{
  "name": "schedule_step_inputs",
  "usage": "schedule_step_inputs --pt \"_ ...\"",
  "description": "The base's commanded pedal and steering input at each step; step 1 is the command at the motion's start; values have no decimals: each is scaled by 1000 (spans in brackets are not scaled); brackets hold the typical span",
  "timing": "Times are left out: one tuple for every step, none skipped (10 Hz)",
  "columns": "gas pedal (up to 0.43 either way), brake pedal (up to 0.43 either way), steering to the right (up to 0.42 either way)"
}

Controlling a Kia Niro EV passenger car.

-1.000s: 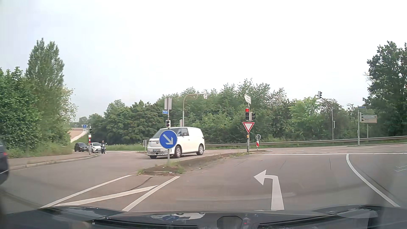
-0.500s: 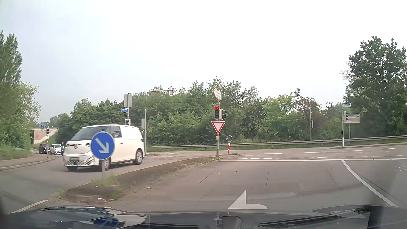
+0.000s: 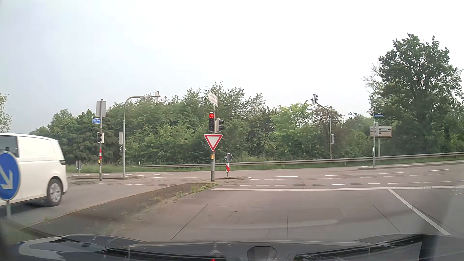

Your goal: Follow the waypoints while adhering to traffic rules and regulations

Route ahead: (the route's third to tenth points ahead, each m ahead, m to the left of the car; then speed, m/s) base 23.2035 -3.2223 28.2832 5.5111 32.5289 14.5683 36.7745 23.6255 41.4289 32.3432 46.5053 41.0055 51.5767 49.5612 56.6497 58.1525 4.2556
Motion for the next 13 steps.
schedule_step_inputs --pt "0 183 196" --pt "0 189 196" --pt "0 189 195" --pt "0 183 195" --pt "0 189 195" --pt "0 189 195" --pt "0 189 194" --pt "0 189 191" --pt "0 201 182" --pt "0 207 171" --pt "0 207 162" --pt "0 213 159" --pt "0 213 156"
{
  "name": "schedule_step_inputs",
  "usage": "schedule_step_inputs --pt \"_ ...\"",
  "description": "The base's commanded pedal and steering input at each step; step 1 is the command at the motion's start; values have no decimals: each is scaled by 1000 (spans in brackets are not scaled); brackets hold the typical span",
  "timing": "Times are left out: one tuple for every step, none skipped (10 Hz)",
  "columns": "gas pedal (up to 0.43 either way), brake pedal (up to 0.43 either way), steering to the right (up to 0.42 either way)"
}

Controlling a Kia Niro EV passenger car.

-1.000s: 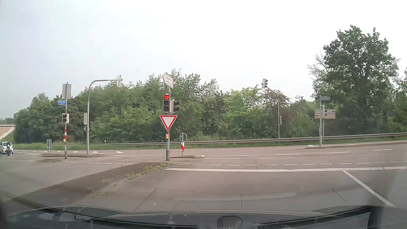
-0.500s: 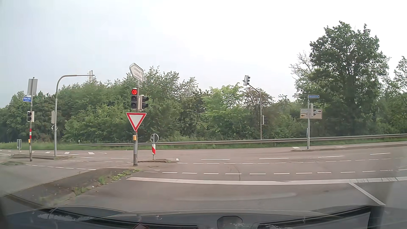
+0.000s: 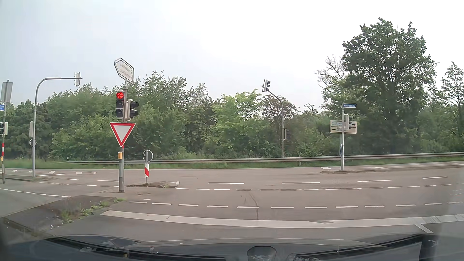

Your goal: Follow the waypoints while adhering to traffic rules and regulations

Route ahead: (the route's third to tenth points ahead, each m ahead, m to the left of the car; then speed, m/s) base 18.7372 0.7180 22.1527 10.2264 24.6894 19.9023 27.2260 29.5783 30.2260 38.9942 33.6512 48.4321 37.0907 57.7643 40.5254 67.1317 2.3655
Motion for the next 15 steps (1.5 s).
schedule_step_inputs --pt "0 213 154" --pt "0 213 148" --pt "0 213 141" --pt "0 207 129" --pt "0 201 117" --pt "0 195 106" --pt "0 189 93" --pt "0 177 82" --pt "0 159 73" --pt "0 146 62" --pt "0 146 53" --pt "0 146 43" --pt "0 146 36" --pt "0 140 27" --pt "0 134 20"
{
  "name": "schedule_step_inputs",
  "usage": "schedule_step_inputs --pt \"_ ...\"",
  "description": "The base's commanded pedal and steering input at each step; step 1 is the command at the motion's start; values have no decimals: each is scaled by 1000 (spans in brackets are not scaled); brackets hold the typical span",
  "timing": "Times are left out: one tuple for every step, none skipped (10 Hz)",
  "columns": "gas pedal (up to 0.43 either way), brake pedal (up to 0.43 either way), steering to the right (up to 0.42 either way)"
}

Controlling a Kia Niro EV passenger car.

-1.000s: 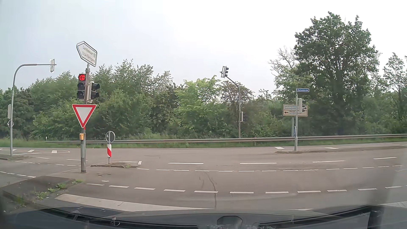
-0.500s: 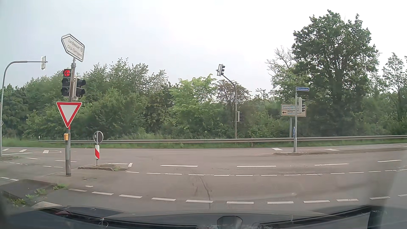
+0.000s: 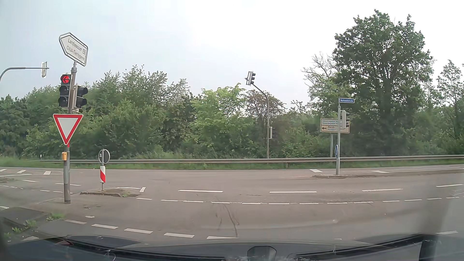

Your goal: Follow the waypoints while adhering to traffic rules and regulations

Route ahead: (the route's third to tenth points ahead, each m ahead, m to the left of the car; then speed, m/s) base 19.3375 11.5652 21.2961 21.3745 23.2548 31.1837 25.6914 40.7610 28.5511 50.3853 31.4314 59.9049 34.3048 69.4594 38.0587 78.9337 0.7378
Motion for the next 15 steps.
schedule_step_inputs --pt "0 134 15" --pt "0 122 13" --pt "0 116 12" --pt "0 116 9" --pt "0 116 5" --pt "0 110 0" --pt "0 110 -2" --pt "0 110 -6" --pt "0 110 -12" --pt "0 110 -17" --pt "0 110 -21" --pt "0 116 -25" --pt "0 122 -27" --pt "0 122 -30" --pt "0 128 -31"
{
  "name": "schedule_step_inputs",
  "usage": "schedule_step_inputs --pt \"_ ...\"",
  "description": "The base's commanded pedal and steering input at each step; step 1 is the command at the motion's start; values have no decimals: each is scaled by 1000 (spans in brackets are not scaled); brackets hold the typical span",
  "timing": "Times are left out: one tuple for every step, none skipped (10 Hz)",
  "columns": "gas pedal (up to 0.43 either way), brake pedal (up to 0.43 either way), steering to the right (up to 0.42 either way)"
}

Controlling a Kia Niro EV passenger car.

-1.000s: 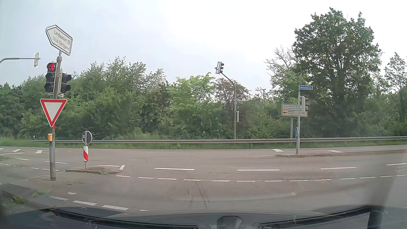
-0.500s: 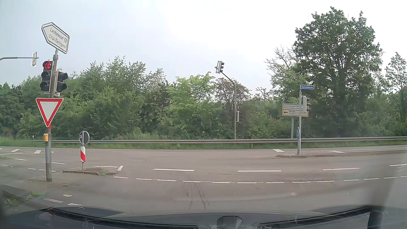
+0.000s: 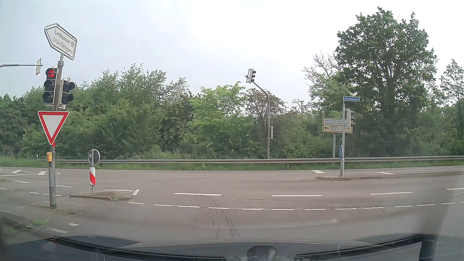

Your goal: Follow the waypoints while adhering to traffic rules and regulations

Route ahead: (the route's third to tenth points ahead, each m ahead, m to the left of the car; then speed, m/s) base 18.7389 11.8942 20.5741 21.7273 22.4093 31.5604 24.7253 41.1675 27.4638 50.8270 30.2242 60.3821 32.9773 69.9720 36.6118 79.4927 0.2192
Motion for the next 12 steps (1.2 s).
schedule_step_inputs --pt "0 128 -31" --pt "0 134 -31" --pt "0 140 -31" --pt "0 140 -31" --pt "0 146 -31" --pt "0 152 -31" --pt "0 146 -31" --pt "0 146 -31" --pt "0 146 -31" --pt "0 152 -31" --pt "0 152 -31" --pt "0 152 -31"
